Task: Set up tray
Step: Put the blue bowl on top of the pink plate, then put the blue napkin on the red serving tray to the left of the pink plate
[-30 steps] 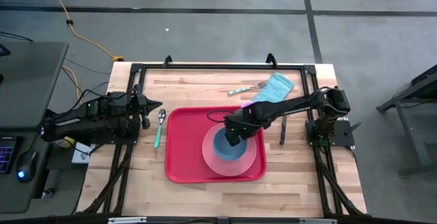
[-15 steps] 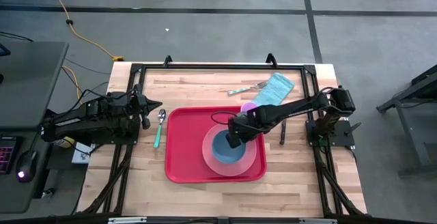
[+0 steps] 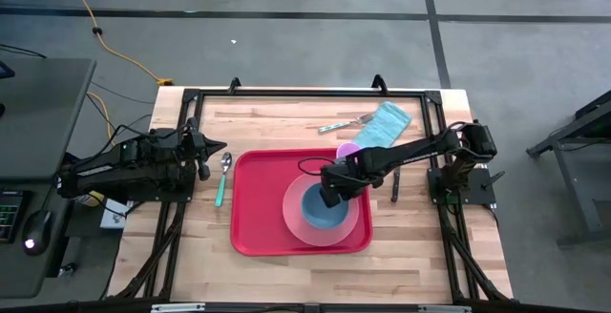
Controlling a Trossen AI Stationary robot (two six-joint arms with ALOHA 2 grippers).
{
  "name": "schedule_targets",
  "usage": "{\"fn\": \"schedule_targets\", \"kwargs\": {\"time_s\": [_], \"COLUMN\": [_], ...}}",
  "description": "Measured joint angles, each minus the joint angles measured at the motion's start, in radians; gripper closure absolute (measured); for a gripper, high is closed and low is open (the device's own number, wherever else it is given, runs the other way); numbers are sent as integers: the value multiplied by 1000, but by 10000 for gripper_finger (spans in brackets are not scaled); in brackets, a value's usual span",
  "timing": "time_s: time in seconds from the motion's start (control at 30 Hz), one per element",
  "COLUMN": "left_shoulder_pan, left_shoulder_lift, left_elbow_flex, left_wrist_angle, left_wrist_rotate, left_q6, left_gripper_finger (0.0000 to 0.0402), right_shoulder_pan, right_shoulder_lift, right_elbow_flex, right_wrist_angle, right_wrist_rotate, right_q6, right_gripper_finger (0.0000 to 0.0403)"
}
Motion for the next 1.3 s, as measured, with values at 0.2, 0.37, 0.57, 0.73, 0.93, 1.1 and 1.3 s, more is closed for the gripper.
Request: {"fn": "schedule_targets", "kwargs": {"time_s": [0.2, 0.37, 0.57, 0.73, 0.93, 1.1, 1.3], "left_shoulder_pan": [0, 0, 0, 0, 0, 0, 0], "left_shoulder_lift": [0, 0, 0, 0, 0, 0, 0], "left_elbow_flex": [0, 0, 0, 0, 0, 0, 0], "left_wrist_angle": [0, 0, 0, 0, -1, -1, -1], "left_wrist_rotate": [0, 0, 0, 0, 0, 0, 0], "left_q6": [0, 0, -1, -1, -1, 0, -1], "left_gripper_finger": [362, 362, 362, 362, 362, 362, 362], "right_shoulder_pan": [0, 0, 0, 0, 0, 0, -35], "right_shoulder_lift": [0, 0, -5, -60, -192, -343, -518], "right_elbow_flex": [0, 0, 0, 0, 0, 0, 1], "right_wrist_angle": [27, 22, -9, -8, 10, 74, 42], "right_wrist_rotate": [-10, -10, -27, -17, 60, 237, 442], "right_q6": [-23, -18, -3, 2, 2, -67, -122], "right_gripper_finger": [373, 304, 238, 213, 215, 223, 226]}}
